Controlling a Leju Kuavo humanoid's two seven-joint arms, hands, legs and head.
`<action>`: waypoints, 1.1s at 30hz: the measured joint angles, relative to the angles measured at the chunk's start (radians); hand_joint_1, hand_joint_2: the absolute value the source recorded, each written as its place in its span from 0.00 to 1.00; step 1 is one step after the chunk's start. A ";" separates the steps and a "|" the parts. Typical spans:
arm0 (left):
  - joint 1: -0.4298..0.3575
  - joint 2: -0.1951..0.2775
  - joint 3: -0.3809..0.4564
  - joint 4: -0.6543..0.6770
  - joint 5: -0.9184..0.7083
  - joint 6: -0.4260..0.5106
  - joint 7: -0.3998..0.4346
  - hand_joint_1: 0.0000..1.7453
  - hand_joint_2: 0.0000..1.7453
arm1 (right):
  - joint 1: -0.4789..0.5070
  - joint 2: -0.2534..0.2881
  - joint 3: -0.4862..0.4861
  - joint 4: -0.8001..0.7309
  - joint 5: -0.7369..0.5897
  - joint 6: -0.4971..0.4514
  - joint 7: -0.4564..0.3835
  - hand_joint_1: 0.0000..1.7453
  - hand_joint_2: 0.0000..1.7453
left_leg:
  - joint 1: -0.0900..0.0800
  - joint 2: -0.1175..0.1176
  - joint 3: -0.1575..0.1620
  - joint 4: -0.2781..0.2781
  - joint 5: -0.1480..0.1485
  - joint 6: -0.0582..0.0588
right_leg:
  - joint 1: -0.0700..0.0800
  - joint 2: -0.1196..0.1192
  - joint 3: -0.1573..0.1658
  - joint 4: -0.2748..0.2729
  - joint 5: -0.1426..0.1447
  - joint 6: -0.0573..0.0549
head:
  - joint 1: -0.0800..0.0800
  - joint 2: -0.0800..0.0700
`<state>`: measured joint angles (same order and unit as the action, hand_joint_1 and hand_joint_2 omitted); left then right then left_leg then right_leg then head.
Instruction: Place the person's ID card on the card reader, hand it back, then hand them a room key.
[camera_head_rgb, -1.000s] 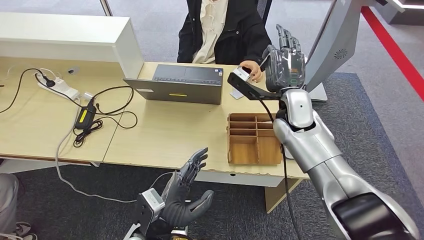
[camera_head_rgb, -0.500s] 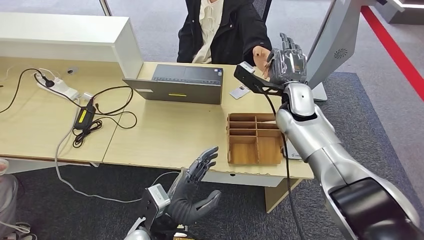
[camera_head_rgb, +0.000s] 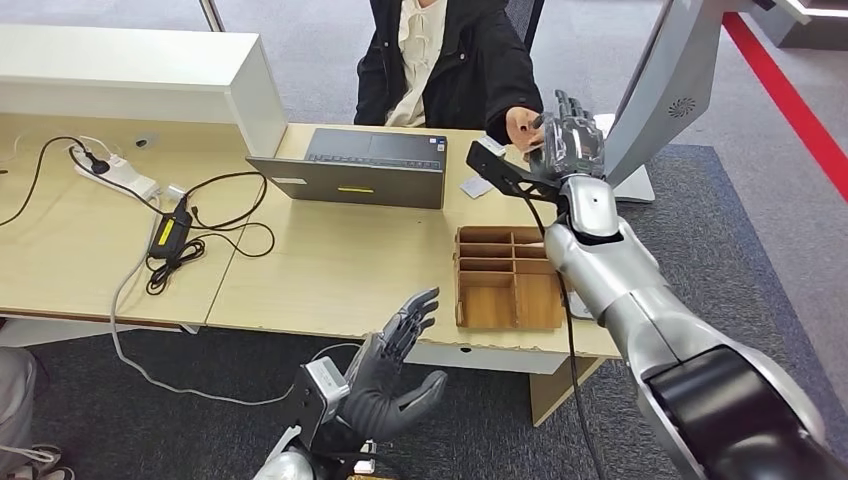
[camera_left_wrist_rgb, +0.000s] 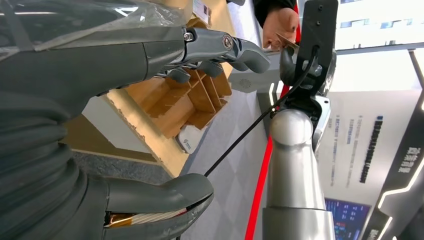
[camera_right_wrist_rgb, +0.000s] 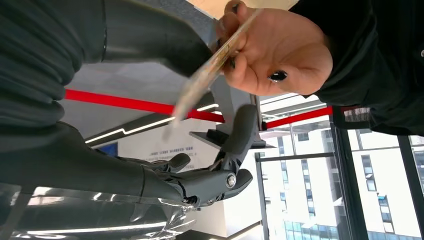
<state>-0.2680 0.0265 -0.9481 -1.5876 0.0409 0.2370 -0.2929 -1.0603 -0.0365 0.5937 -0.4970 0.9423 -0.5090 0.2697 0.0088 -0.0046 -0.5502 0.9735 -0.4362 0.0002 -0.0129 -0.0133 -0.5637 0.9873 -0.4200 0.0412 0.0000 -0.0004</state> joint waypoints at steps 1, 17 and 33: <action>0.000 -0.001 -0.003 0.002 0.001 0.004 0.000 0.00 1.00 | 0.000 0.002 0.000 0.004 0.000 -0.009 -0.001 0.00 1.00 | 0.000 0.000 0.000 0.000 0.000 0.000 | 0.000 0.000 0.000 0.000 0.000 0.000 | 0.000 0.000; -0.014 -0.012 -0.021 0.028 -0.015 0.053 0.015 0.00 1.00 | 0.040 0.019 -0.083 -0.123 -0.118 -0.187 -0.287 0.00 1.00 | 0.000 0.000 0.000 0.000 0.000 0.000 | 0.000 0.000 0.000 0.000 0.000 0.000 | 0.000 0.000; 0.101 0.016 0.039 -0.066 -0.152 0.104 0.082 0.00 1.00 | 0.518 -0.027 -0.244 -0.853 -0.661 -0.194 -0.424 0.00 1.00 | 0.000 0.000 0.001 0.000 -0.001 0.000 | 0.000 0.000 0.001 -0.001 -0.001 0.000 | 0.000 0.000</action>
<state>-0.1672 0.0426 -0.9089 -1.6534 -0.1113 0.3413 -0.2112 -0.5425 -0.0637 0.3500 -1.3504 0.2811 -0.7031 -0.1543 0.0091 -0.0048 -0.5496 0.9733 -0.4367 0.0004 -0.0131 -0.0133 -0.5629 0.9860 -0.4207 0.0414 0.0002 -0.0004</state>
